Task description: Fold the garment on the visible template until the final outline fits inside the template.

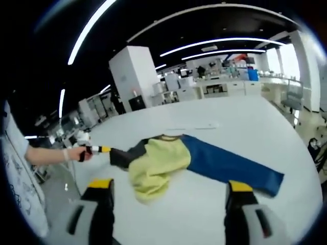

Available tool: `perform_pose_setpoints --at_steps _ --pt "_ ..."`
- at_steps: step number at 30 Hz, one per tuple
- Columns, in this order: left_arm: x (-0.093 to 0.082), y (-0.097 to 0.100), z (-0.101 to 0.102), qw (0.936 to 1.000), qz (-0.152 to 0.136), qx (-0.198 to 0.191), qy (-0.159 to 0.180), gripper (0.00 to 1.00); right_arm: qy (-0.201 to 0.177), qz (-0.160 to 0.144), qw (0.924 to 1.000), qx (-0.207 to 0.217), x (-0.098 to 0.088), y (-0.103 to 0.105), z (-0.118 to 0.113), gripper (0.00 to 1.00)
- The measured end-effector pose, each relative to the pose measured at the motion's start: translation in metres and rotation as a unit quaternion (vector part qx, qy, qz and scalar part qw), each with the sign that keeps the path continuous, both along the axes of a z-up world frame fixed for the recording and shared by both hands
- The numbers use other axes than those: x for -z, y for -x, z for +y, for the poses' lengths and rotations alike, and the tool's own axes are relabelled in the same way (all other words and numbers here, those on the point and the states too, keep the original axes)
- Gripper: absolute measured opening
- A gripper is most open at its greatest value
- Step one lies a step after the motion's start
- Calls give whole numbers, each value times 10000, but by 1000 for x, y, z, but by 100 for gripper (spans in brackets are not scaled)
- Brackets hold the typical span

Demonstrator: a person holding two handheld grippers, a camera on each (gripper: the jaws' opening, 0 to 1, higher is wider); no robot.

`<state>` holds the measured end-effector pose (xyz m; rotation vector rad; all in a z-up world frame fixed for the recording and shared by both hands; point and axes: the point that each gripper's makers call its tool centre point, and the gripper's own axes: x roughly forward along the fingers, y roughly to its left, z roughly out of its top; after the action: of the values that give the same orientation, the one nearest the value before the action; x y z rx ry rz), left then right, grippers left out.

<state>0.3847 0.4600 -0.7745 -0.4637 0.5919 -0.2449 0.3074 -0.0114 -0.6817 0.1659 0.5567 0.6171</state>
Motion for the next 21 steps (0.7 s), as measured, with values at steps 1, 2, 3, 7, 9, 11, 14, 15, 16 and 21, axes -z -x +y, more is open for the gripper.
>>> perform_pose_setpoints --at_steps 1,2,3,7,9,11,14,15,16,21 --pt "-4 0 7 10000 -4 4 -11 0 0 14 10000 12 0 1 3 90" --pt "-4 0 12 10000 8 14 -43 0 4 27 10000 14 0 2 7 90" --pt "-3 -3 22 10000 41 6 -84 0 28 43 10000 22 1 3 10 90" --pt "-3 -18 56 9998 -2 -32 -207 0 -25 -28 10000 57 -5 0 24 90" --pt "-3 -23 71 9997 -5 -54 -247 0 -28 -98 9999 93 -8 -2 29 90" --pt "-4 -24 81 9995 -4 -91 -296 0 -42 -118 9998 150 -9 -6 34 90" --pt "-4 -26 93 9993 11 -89 -360 0 101 -133 9997 167 -7 -11 39 90" --pt "-3 -27 97 9992 14 -93 -393 0 142 -133 9996 184 -6 -13 40 90" --pt "0 -31 106 9990 25 -99 -440 0 168 -132 9996 201 -6 -14 41 90" --pt "10 -35 121 9984 103 -84 -553 0 325 -49 9991 250 1 -23 38 90"
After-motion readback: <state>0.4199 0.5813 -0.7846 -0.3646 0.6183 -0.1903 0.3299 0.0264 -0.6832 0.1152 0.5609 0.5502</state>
